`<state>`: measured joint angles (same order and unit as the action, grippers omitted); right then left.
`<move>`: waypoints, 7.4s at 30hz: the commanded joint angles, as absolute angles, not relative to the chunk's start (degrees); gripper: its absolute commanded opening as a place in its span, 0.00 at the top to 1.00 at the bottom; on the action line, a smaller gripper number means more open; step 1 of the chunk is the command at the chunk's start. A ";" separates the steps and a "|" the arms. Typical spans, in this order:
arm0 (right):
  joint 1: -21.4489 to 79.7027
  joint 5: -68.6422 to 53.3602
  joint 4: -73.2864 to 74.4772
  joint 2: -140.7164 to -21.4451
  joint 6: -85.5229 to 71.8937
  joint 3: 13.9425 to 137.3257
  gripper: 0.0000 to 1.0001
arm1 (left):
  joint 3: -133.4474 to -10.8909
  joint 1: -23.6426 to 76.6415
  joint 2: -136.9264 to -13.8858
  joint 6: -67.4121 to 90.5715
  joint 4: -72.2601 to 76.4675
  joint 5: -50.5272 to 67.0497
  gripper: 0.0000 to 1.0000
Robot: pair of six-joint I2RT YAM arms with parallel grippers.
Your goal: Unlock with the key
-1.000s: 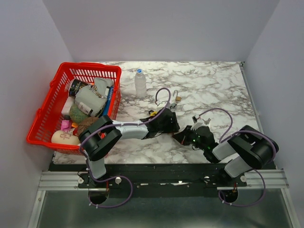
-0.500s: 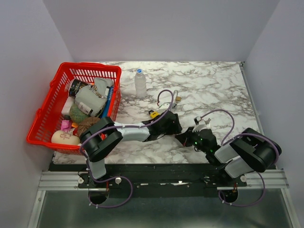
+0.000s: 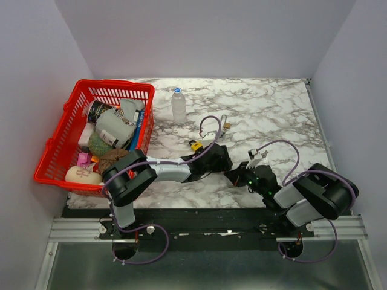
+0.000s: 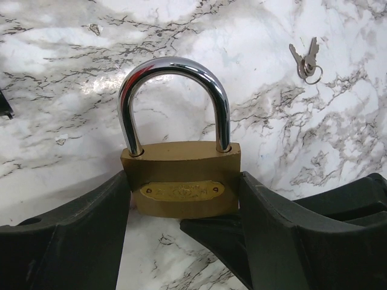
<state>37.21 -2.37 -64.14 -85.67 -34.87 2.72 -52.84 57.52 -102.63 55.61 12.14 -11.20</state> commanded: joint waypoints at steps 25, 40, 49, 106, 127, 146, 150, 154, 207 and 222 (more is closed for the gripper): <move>36.39 -1.23 -64.08 -61.70 -42.71 4.22 0.99 | -41.66 62.84 -85.35 51.42 21.18 -1.32 1.00; 36.04 -4.13 -63.19 -58.36 -46.76 4.92 0.99 | -39.11 63.02 -80.07 46.85 22.76 1.83 1.00; 34.98 -6.50 -66.18 -57.83 -50.36 4.48 0.99 | -37.53 63.46 -77.61 44.30 25.92 5.18 1.00; 32.52 -2.55 -5.46 -34.27 -25.51 21.16 0.26 | -45.18 56.78 -81.93 33.33 12.84 11.84 1.00; 29.71 -33.02 -7.38 -39.63 -9.50 27.86 0.24 | -43.94 49.13 -70.22 21.89 0.11 36.99 1.00; 29.71 -55.20 -15.83 -56.17 -6.51 32.96 0.28 | -46.06 40.88 -70.31 14.24 -7.74 53.87 1.00; 29.71 -53.88 -14.85 -53.10 -3.52 30.94 0.28 | -46.14 39.64 -70.75 13.63 -8.43 55.37 1.00; 29.71 -53.26 -18.01 -50.80 -2.73 28.13 0.27 | -46.49 39.29 -71.19 12.74 -9.84 57.12 1.00; 31.11 -58.01 -13.46 -57.92 -5.36 28.56 0.75 | -46.40 38.50 -71.02 13.54 -9.84 52.84 1.00; 31.11 -36.24 -6.77 -64.07 -12.12 28.83 0.99 | -46.94 51.32 -72.42 20.73 -13.10 8.91 1.00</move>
